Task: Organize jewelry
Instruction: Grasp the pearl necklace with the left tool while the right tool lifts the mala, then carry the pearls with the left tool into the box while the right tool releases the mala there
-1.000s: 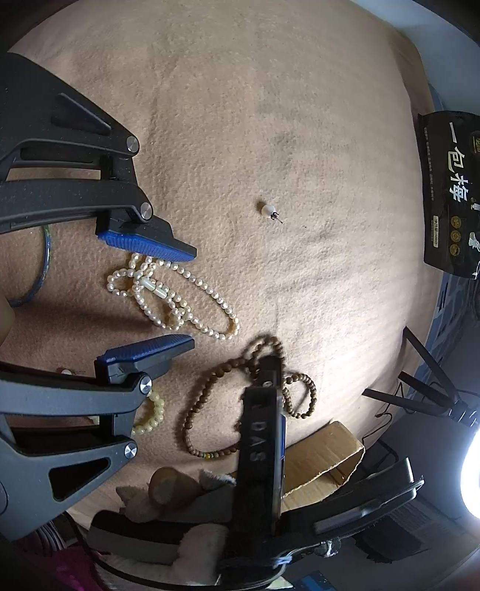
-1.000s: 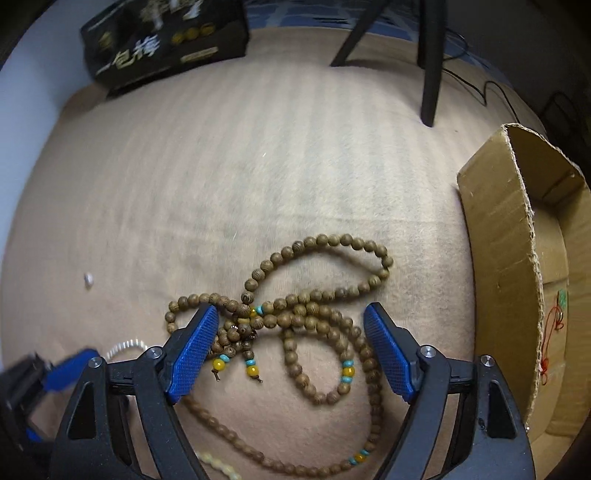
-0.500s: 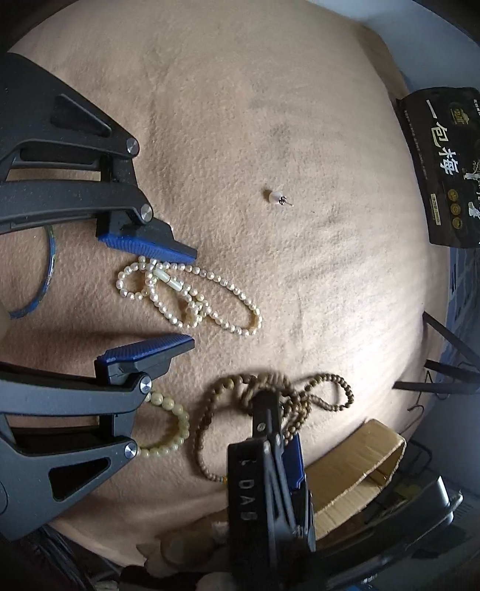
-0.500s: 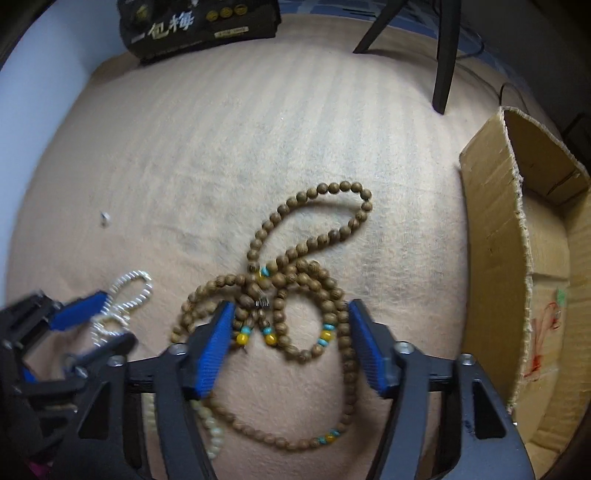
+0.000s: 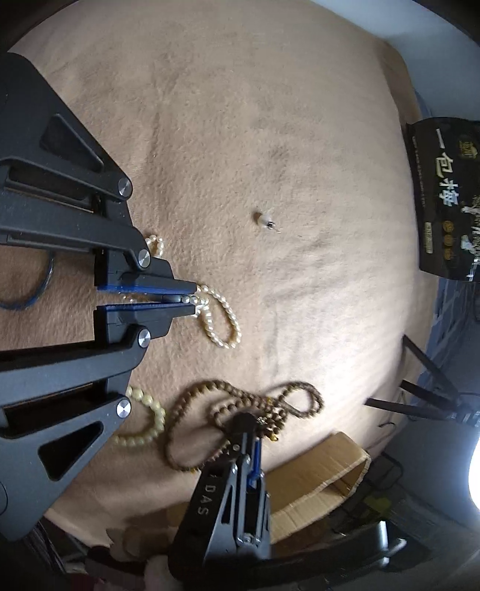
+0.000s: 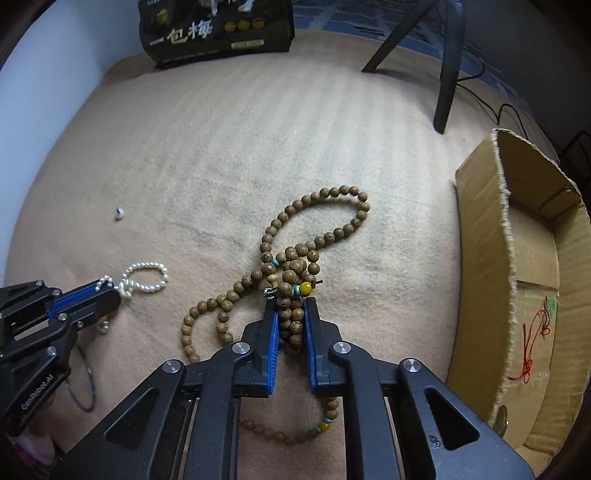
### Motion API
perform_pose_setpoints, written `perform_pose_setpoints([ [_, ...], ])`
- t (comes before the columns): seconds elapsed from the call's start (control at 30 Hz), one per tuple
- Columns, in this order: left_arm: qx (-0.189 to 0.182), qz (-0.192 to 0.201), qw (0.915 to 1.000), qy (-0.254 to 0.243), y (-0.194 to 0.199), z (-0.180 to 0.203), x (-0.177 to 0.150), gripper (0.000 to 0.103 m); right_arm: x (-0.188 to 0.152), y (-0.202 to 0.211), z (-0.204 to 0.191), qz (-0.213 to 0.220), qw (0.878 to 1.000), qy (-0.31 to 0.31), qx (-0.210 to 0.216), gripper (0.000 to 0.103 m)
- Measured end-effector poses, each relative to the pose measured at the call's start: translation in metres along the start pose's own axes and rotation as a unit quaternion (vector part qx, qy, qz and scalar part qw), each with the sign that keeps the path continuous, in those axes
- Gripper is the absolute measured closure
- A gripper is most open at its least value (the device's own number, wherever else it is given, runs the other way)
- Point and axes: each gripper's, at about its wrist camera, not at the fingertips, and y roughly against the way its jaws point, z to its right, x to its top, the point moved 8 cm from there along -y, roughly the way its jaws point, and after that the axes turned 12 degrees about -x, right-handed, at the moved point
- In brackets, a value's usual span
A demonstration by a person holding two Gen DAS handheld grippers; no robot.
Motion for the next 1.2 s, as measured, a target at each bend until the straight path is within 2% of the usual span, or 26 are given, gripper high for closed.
perform_pose_setpoints([
  [0.3,-0.038,0.042,0.9983,0.012,0.037,0.020,0.013,0.102,0.007,0.050,0.026,0.049,0.998,-0.028,0.019,0.092],
  [0.6,-0.058,0.083,0.9947,-0.013,0.075,0.056,0.026,0.101,0.012,0.110,0.043,0.114,0.992,-0.044,0.028,0.092],
  [0.83,-0.076,0.105,0.9915,-0.012,0.097,0.072,0.034,0.102,0.017,0.160,0.055,0.174,0.983,-0.051,0.031,0.092],
  [1.2,-0.116,0.137,0.9829,-0.042,0.130,0.129,0.045,0.101,0.013,0.225,0.097,0.246,0.966,-0.078,0.014,0.092],
])
